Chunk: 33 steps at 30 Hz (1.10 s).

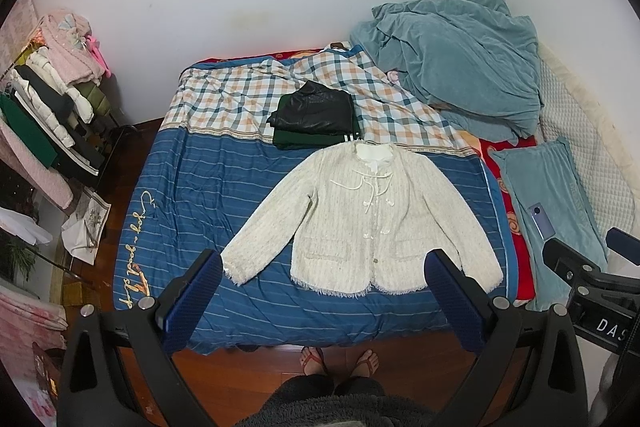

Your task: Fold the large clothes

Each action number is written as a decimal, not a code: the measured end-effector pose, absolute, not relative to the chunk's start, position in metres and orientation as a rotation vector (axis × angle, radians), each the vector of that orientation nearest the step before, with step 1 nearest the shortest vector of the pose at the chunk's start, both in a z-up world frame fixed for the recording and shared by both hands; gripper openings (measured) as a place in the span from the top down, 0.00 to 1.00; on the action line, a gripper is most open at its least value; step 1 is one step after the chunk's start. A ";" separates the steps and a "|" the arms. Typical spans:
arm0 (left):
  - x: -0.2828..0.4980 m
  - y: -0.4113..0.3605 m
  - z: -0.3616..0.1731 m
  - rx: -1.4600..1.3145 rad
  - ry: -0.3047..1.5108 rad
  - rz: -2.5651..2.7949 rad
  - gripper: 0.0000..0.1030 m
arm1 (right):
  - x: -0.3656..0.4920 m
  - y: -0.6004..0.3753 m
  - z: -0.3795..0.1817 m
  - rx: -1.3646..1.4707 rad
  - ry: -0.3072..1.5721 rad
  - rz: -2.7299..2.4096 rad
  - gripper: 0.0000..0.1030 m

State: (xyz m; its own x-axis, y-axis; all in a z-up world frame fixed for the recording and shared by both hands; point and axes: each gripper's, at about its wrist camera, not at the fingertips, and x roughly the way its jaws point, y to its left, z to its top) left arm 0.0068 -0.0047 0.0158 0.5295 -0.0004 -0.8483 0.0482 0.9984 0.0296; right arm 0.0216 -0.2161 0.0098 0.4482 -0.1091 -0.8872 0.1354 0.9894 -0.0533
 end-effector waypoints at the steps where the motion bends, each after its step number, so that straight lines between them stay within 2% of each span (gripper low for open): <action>1: 0.008 -0.005 0.017 0.051 1.014 -0.029 0.00 | 0.021 -0.216 0.010 0.026 1.095 -0.152 0.00; 33: 0.017 -0.016 0.025 0.050 0.993 -0.030 0.00 | 0.024 -0.204 0.023 0.017 1.088 -0.147 0.00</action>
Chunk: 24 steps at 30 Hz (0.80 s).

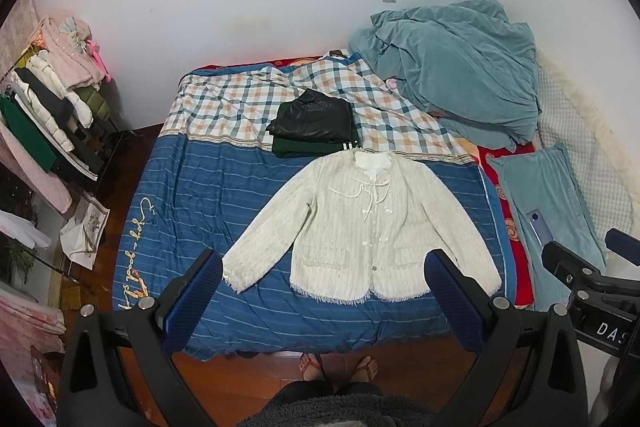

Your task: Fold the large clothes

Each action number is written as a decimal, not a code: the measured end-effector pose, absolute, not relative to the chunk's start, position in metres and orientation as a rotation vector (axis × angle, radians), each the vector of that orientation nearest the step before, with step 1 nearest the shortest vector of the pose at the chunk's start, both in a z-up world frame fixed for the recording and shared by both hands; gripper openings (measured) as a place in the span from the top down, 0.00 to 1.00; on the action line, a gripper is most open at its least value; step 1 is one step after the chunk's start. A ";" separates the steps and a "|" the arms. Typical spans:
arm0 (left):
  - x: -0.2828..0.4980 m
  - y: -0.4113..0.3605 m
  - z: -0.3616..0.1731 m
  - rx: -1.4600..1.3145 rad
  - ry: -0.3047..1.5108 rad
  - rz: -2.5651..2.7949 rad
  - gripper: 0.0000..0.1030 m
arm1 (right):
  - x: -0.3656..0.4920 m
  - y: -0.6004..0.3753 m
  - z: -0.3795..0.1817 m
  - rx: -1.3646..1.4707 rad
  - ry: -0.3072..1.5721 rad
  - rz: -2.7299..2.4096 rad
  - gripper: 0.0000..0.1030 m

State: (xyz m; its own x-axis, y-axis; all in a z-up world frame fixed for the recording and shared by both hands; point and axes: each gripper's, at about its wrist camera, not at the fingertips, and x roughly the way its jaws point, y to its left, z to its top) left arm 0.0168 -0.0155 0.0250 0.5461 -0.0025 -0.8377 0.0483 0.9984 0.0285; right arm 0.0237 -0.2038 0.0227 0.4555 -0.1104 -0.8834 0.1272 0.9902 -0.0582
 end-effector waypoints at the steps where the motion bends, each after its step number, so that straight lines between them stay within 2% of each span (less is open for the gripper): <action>1: 0.019 -0.017 0.026 0.049 0.992 -0.031 0.00 | 0.024 -0.204 0.024 0.016 1.088 -0.145 0.00; 18: 0.038 -0.005 0.013 0.053 0.963 -0.019 0.00 | 0.037 -0.209 0.023 0.047 1.089 -0.176 0.00; 24: 0.071 0.014 -0.026 0.097 0.918 0.048 0.00 | 0.056 -0.233 -0.015 0.262 1.086 -0.205 0.00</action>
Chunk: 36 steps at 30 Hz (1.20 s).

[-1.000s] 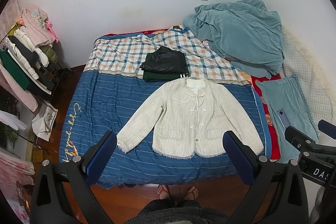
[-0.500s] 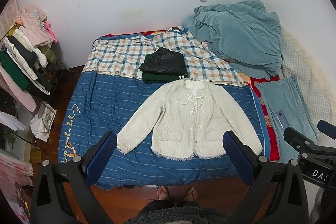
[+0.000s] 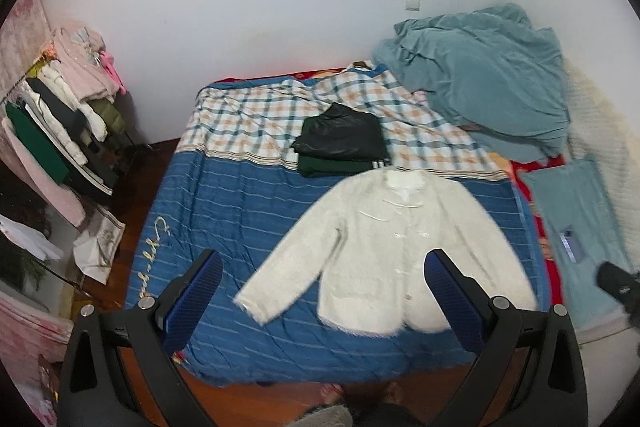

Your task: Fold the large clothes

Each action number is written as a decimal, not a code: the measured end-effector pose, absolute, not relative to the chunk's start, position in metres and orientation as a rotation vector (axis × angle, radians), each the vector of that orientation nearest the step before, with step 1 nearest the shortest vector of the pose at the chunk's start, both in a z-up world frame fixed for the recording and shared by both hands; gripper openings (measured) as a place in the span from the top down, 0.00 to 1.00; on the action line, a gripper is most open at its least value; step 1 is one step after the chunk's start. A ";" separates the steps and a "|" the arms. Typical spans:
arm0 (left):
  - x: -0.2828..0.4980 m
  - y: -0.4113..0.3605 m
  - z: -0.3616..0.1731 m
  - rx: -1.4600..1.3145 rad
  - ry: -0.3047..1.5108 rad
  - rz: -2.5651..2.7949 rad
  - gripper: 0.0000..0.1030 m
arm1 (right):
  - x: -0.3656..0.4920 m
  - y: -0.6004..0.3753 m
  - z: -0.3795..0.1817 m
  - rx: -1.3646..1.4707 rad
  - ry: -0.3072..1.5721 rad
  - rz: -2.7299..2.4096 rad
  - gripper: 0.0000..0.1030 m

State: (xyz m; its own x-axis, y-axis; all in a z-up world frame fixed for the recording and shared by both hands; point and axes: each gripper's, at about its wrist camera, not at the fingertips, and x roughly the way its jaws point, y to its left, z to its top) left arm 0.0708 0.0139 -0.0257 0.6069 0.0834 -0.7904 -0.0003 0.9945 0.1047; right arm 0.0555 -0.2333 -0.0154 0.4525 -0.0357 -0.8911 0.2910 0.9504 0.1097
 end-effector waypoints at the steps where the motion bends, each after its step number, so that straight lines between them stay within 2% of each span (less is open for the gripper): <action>1: 0.081 0.016 -0.038 0.112 0.923 0.061 0.00 | 0.058 -0.238 -0.026 0.298 1.091 -0.216 0.00; 6: 0.116 0.021 -0.092 0.148 0.984 0.106 0.00 | 0.065 -0.291 -0.107 0.557 1.111 -0.340 0.01; 8: 0.136 0.017 -0.124 0.152 1.040 0.124 0.00 | 0.066 -0.310 -0.145 0.614 1.121 -0.399 0.13; 10: 0.151 0.008 -0.151 0.162 1.082 0.144 0.00 | 0.068 -0.333 -0.183 0.674 1.138 -0.448 0.51; 11: 0.156 0.003 -0.162 0.169 1.092 0.150 0.00 | 0.069 -0.346 -0.207 0.710 1.160 -0.472 0.53; 17: 0.202 -0.038 -0.248 0.274 1.178 0.228 0.00 | 0.068 -0.435 -0.363 1.047 1.202 -0.553 0.52; 23: 0.238 -0.074 -0.344 0.379 1.295 0.261 0.00 | 0.056 -0.500 -0.524 1.393 1.176 -0.591 0.43; 29: 0.261 -0.101 -0.429 0.452 1.370 0.280 0.00 | 0.029 -0.539 -0.659 1.742 0.990 -0.707 0.41; 32: 0.272 -0.114 -0.461 0.460 1.403 0.290 0.00 | 0.025 -0.553 -0.701 1.858 0.891 -0.755 0.42; 33: 0.276 -0.118 -0.469 0.454 1.411 0.290 0.00 | 0.025 -0.555 -0.704 1.873 0.851 -0.776 0.53; 34: 0.279 -0.122 -0.475 0.448 1.415 0.289 0.00 | 0.026 -0.558 -0.701 1.857 0.821 -0.805 0.79; 35: 0.281 -0.125 -0.480 0.439 1.414 0.281 0.00 | 0.030 -0.562 -0.692 1.807 0.805 -0.826 0.89; 36: 0.284 -0.129 -0.483 0.434 1.412 0.274 0.00 | 0.036 -0.567 -0.682 1.753 0.793 -0.831 0.90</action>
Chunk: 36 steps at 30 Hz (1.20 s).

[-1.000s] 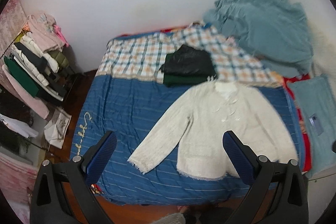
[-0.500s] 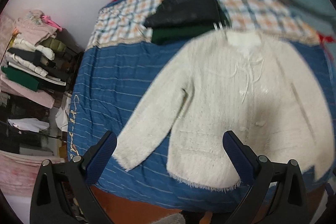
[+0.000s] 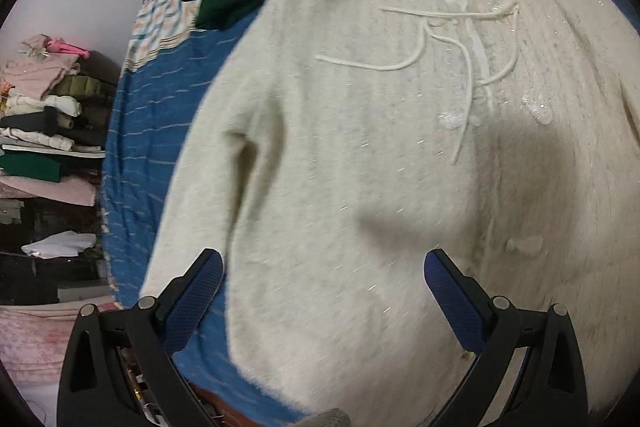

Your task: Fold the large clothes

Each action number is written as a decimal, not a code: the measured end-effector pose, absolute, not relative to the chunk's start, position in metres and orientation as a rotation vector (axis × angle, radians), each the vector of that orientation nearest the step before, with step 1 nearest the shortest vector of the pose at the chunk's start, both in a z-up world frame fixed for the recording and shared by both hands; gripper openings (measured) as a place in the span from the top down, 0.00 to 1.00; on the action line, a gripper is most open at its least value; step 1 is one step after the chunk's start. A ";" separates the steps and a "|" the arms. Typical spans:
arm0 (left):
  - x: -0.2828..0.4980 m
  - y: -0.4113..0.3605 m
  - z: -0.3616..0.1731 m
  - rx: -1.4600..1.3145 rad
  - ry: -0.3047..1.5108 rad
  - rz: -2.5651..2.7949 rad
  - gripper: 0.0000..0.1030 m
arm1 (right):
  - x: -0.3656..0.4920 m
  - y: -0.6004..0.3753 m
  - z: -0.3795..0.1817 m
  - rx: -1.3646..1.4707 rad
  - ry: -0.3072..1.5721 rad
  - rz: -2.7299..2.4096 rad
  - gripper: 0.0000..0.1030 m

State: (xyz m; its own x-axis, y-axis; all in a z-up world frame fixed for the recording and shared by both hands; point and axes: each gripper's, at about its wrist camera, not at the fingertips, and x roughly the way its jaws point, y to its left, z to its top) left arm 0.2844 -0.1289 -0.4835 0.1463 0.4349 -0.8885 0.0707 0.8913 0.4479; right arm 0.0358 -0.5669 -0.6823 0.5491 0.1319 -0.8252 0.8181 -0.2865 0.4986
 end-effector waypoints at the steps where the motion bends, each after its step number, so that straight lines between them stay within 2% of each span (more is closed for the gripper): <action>1: 0.286 -0.132 -0.486 0.429 1.408 0.266 0.00 | 0.040 -0.572 -0.671 1.708 0.775 -0.837 0.91; 6: 0.286 -0.134 -0.501 0.387 1.381 0.229 0.00 | 0.076 -0.591 -0.589 1.402 0.679 -0.815 0.92; 9: 0.286 -0.137 -0.524 0.415 1.384 0.213 0.00 | 0.098 -0.590 -0.597 1.285 0.789 -0.783 0.90; 11: 0.285 -0.130 -0.543 0.425 1.411 0.212 0.00 | 0.101 -0.588 -0.638 1.405 0.845 -0.736 0.82; 13: 0.285 -0.124 -0.556 0.407 1.427 0.198 0.00 | 0.100 -0.586 -0.668 1.496 0.819 -0.718 0.66; 15: 0.286 -0.120 -0.564 0.380 1.423 0.171 0.00 | 0.101 -0.586 -0.689 1.557 0.724 -0.692 0.57; 18: 0.289 -0.121 -0.570 0.356 1.400 0.135 0.00 | 0.116 -0.589 -0.699 1.597 0.609 -0.683 0.35; 19: 0.290 -0.122 -0.571 0.342 1.386 0.126 0.00 | 0.125 -0.589 -0.698 1.604 0.576 -0.688 0.33; 23: 0.302 -0.116 -0.574 0.225 1.367 0.095 0.00 | 0.148 -0.597 -0.696 1.616 0.505 -0.684 0.33; 25: 0.307 -0.110 -0.574 0.167 1.371 0.086 0.00 | 0.155 -0.602 -0.697 1.632 0.480 -0.672 0.38; 26: 0.310 -0.108 -0.575 0.145 1.380 0.079 0.00 | 0.158 -0.602 -0.700 1.636 0.475 -0.671 0.44; 28: 0.313 -0.108 -0.573 0.150 1.397 0.061 0.00 | 0.173 -0.605 -0.705 1.649 0.481 -0.676 0.76; 29: 0.315 -0.109 -0.572 0.161 1.402 0.053 0.00 | 0.169 -0.607 -0.705 1.651 0.482 -0.679 0.81; 33: 0.325 -0.103 -0.558 0.172 1.404 0.061 0.00 | 0.165 -0.615 -0.664 1.541 0.482 -0.700 0.86; 36: 0.333 -0.090 -0.540 0.149 1.376 0.117 0.00 | 0.193 -0.613 -0.601 1.397 0.471 -0.659 0.86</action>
State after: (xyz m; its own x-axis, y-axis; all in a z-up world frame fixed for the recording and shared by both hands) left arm 0.3333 -0.0898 -0.5396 0.1905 0.1699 -0.9669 0.0041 0.9848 0.1738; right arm 0.1934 -0.6132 -0.6015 0.7371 -0.1445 -0.6601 0.6713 0.0450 0.7398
